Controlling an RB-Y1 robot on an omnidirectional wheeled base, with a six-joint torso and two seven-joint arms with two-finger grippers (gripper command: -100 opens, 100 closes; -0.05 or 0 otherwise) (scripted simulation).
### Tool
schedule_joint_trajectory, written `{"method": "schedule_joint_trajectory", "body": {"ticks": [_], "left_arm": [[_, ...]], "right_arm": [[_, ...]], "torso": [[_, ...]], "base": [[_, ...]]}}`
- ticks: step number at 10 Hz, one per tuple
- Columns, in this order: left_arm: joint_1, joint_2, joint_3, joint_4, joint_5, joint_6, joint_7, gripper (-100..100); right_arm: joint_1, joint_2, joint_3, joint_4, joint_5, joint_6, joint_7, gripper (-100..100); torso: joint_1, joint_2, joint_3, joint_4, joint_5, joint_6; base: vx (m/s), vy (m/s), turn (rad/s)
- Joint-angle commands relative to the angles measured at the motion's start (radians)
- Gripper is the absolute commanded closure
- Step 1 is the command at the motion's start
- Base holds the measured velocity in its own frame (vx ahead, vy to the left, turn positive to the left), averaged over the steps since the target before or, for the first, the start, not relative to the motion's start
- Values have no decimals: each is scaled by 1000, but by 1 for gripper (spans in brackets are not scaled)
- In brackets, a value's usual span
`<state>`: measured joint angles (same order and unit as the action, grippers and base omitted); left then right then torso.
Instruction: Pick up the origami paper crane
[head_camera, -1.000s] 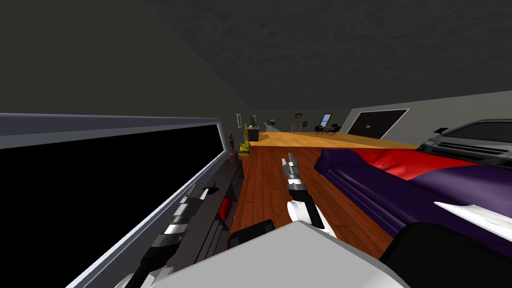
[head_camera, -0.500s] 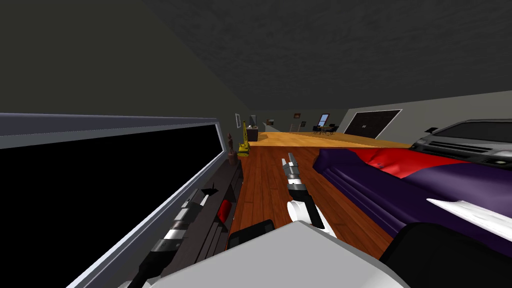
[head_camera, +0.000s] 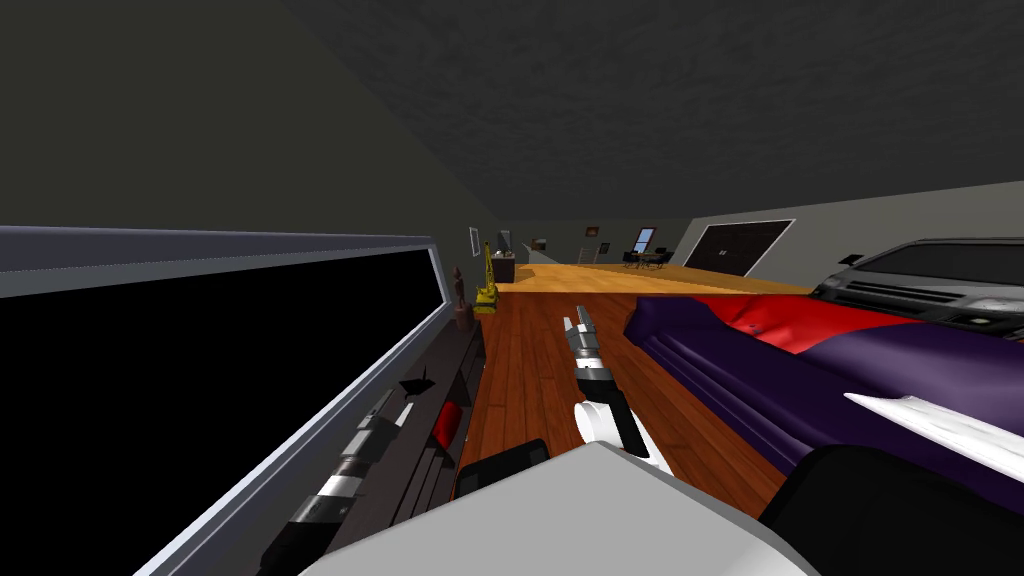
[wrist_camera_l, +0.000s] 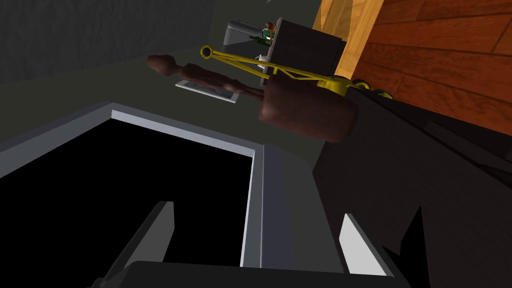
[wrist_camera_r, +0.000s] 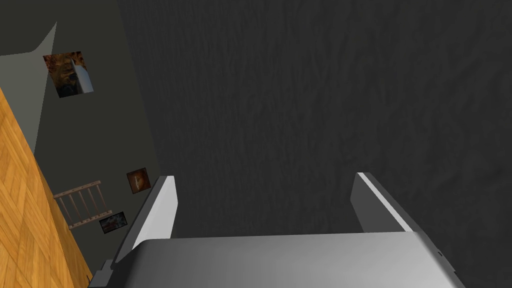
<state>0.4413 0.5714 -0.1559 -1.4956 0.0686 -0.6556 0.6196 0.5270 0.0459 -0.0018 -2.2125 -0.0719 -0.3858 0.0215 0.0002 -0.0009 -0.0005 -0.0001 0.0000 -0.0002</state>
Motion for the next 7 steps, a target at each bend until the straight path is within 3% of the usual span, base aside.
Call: {"method": "schedule_joint_trajectory", "body": {"ticks": [1, 2, 4, 5, 7], "left_arm": [[-5, 17, -17, 50, -5, -9, 35, -100], [-5, 17, -17, 62, -5, -9, 35, -100], [-13, 53, -43, 138, -12, -28, 97, -100], [-13, 53, -43, 158, -12, -28, 97, -100], [-21, 89, -68, 227, -19, -45, 156, -100]], "right_arm": [[0, 0, 0, 0, 0, 0, 0, 0], [0, 0, 0, 0, 0, 0, 0, 0], [0, 0, 0, 0, 0, 0, 0, 0], [0, 0, 0, 0, 0, 0, 0, 0], [0, 0, 0, 0, 0, 0, 0, 0]], "torso": [[0, 0, 0, 0, 0, 0], [0, 0, 0, 0, 0, 0], [0, 0, 0, 0, 0, 0], [0, -1, 0, 0, 0, 0], [0, -1, -1, 0, 0, 0]], "base": [[16, 2, -41], [12, 4, -18], [22, 2, -48], [28, 4, -24], [40, 3, -55]]}}
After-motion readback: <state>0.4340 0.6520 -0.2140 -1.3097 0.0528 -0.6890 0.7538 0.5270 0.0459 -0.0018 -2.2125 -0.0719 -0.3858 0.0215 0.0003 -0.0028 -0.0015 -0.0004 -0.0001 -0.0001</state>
